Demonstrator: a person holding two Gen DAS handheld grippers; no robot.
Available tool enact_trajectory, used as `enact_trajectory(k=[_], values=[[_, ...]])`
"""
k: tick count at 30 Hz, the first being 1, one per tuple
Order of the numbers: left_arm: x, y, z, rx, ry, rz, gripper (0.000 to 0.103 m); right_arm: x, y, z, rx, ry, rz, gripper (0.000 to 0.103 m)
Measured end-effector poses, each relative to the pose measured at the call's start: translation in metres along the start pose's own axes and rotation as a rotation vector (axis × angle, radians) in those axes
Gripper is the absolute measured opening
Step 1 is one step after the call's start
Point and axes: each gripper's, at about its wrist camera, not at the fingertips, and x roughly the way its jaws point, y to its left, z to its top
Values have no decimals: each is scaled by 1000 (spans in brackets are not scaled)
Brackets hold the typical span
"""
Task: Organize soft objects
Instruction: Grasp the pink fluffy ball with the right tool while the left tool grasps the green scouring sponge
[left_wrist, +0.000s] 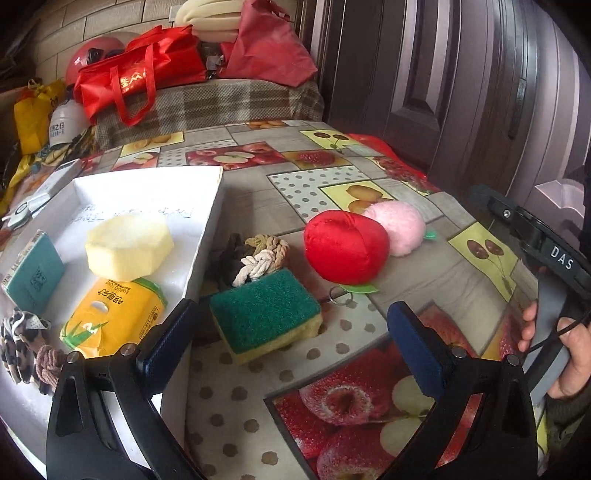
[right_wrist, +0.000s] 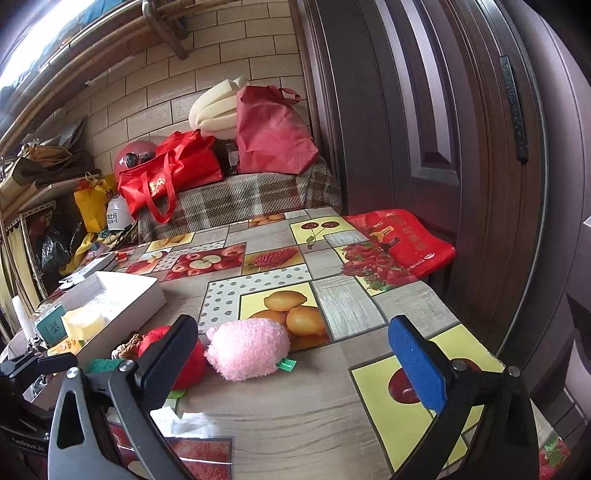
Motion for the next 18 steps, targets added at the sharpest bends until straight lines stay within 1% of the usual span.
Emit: enact_trajectory(k=[3, 6, 8, 9, 11, 13, 15, 18], values=[[9, -9, 1, 50, 30, 65, 103, 1, -3, 1, 8, 1, 8, 103], [18, -14, 2, 81, 51, 82, 101, 3, -9, 1, 36, 8, 14, 103], [25, -16, 4, 91, 72, 91, 86, 4, -13, 1, 57, 15, 13, 103], [28, -17, 4, 95, 84, 90, 81, 4, -14, 1, 68, 17, 13, 103], [26, -15, 4, 90, 77, 85, 63, 4, -18, 1, 88, 19, 10, 103], [25, -14, 3, 85, 77, 74, 60, 6, -21, 1, 102, 30, 12, 103], [23, -12, 2, 82, 75, 59, 57, 12, -23, 1, 113, 62, 17, 103], [17, -12, 1, 82, 63, 33, 56, 33, -25, 1, 127, 165, 27, 103]])
